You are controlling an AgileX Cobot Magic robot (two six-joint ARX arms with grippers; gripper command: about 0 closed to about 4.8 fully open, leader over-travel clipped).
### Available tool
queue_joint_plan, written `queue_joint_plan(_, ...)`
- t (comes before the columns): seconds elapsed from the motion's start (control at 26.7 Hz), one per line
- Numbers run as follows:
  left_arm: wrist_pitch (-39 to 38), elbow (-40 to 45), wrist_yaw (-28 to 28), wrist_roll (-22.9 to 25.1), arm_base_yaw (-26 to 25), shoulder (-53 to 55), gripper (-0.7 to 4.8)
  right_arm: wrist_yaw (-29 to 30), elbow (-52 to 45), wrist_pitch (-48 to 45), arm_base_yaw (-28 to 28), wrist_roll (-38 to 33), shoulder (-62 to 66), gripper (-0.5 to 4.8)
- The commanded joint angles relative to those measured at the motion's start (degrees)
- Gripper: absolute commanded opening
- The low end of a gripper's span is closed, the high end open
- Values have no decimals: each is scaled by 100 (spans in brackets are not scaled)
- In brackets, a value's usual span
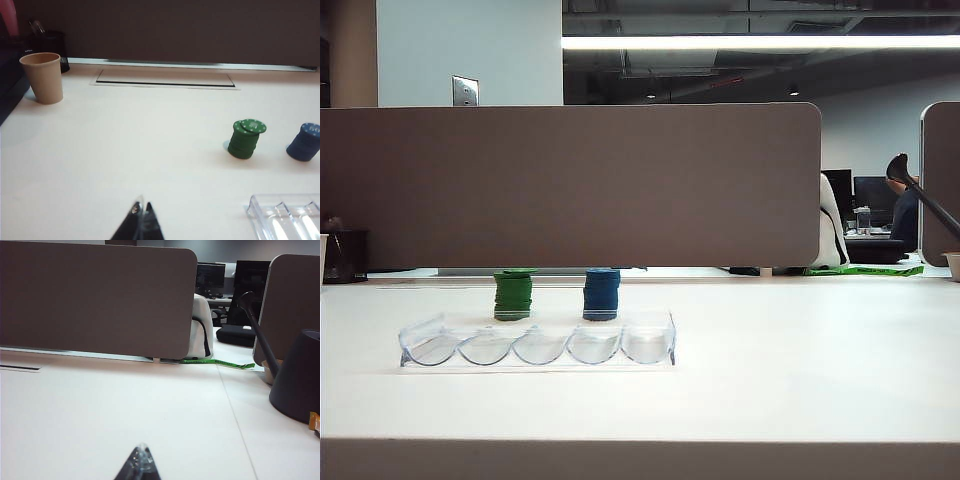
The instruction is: Pick up the chip in the box and place it on the pile of chips with the same color.
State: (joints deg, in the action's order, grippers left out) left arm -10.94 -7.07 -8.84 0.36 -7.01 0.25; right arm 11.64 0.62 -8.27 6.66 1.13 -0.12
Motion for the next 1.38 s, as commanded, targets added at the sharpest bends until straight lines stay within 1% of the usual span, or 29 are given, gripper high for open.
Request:
queue_joint_plan(0.04, 85, 116, 33, -17, 2, 4, -6, 35, 26, -98, -9, -7, 0, -5)
queue_joint_plan(0.3, 212, 411, 120, -42, 26, 4, -5, 127, 26, -98, -9, -7, 0, -5)
queue_joint_plan(0.41, 363, 562, 197, -39, 166, 4, -6, 162, 26, -98, -9, -7, 0, -5)
queue_joint_plan(0.52, 328, 660, 514, -24, 417, 4, -6, 162, 26, -98, -9, -7, 0, -5)
queue_joint_plan(0.56, 297, 662, 756, -13, 634, 4, -5, 162, 26, -96, -9, -7, 2, -5)
queue_joint_plan(0.71, 391, 662, 1008, 125, 1075, 4, -6, 162, 26, -92, -9, -4, 0, -5)
queue_joint_plan(0.9, 503, 662, 1539, 271, 1456, 4, -6, 229, 26, -52, -9, -4, 0, -5)
queue_joint_plan(1.01, 501, 662, 1526, 396, 1456, 4, -5, 249, 26, 66, -9, -7, 0, -5)
queue_joint_plan(1.23, 507, 662, 1526, 345, 1456, 4, -5, 247, 26, 291, -9, -7, 0, -5)
queue_joint_plan(1.38, 737, 664, 1495, 352, 1456, 4, -6, 249, 26, 393, -9, -7, 0, -5)
